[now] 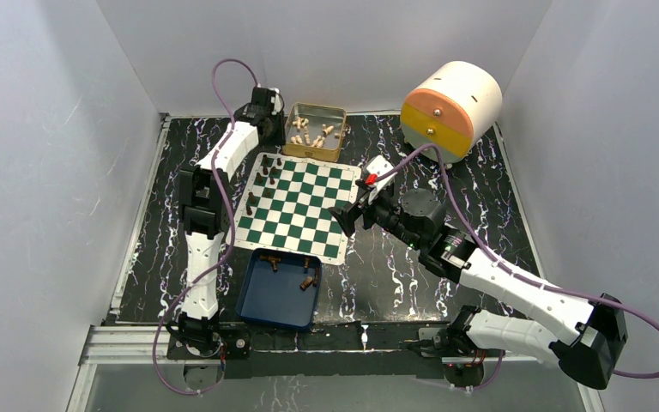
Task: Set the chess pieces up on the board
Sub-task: Adjust the chess piece on the chessboard, then pick up the chess piece at the center of the board.
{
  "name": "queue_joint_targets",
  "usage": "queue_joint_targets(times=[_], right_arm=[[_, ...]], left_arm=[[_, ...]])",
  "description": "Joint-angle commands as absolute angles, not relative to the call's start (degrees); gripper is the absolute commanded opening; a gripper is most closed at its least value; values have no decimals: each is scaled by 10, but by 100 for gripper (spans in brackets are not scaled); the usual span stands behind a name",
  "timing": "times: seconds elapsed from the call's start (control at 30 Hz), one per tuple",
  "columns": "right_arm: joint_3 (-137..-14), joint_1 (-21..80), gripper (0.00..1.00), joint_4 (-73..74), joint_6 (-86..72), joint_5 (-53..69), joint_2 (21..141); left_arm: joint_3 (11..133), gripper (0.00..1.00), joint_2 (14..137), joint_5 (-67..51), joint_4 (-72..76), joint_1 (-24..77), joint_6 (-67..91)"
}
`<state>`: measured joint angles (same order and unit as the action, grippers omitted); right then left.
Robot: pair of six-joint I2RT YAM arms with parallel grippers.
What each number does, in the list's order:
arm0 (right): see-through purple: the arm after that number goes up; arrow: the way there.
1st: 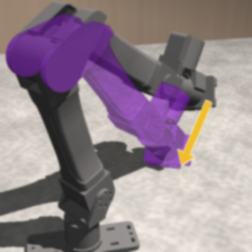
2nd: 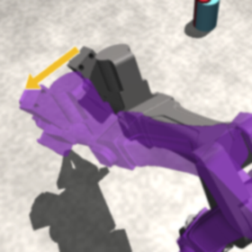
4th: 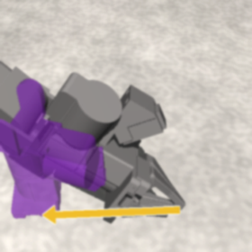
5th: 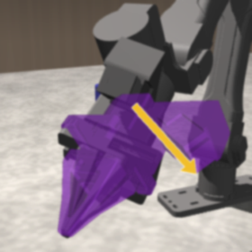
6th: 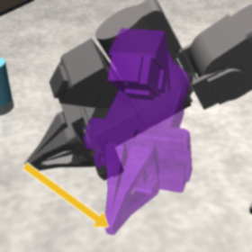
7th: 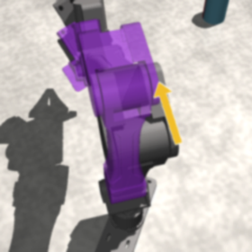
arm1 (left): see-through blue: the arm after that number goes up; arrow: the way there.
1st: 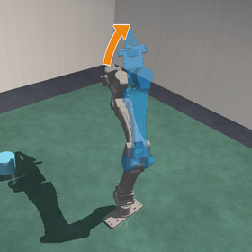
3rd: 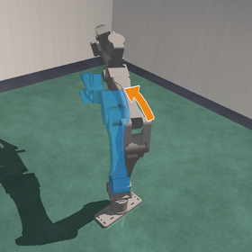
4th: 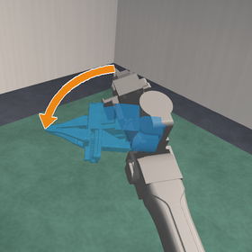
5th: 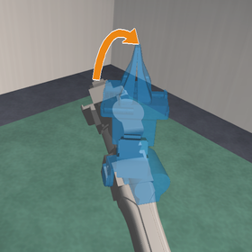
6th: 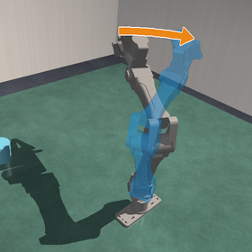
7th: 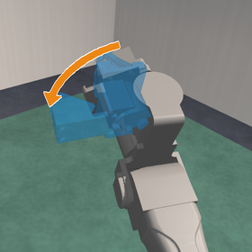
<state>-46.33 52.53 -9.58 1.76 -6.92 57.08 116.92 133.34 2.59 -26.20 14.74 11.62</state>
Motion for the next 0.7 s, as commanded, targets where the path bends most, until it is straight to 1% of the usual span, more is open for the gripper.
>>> queue_joint_targets(times=[0.0,0.17,0.3,0.4,0.5,0.57,0.6,0.67], right_arm=[[-481,525,99,-128,23,-66,572],[-491,525,99,-136,18,-58,578],[-499,525,99,-133,12,-49,582],[-503,525,99,-127,9,-46,580],[-506,526,99,-124,10,-49,577],[-510,526,99,-120,12,-50,574],[-513,526,99,-116,15,-49,574],[-521,525,99,-103,17,-47,570]], left_arm=[[1265,31,1319,49,-303,144,182],[1240,32,1295,42,-259,121,293],[1156,33,1272,12,-176,96,397],[1116,33,1267,0,-131,82,462],[1077,32,1268,-28,-78,72,537],[1050,29,1274,-42,-31,68,581],[1044,28,1282,-61,-8,65,597],[1071,29,1311,-96,5,58,608]])
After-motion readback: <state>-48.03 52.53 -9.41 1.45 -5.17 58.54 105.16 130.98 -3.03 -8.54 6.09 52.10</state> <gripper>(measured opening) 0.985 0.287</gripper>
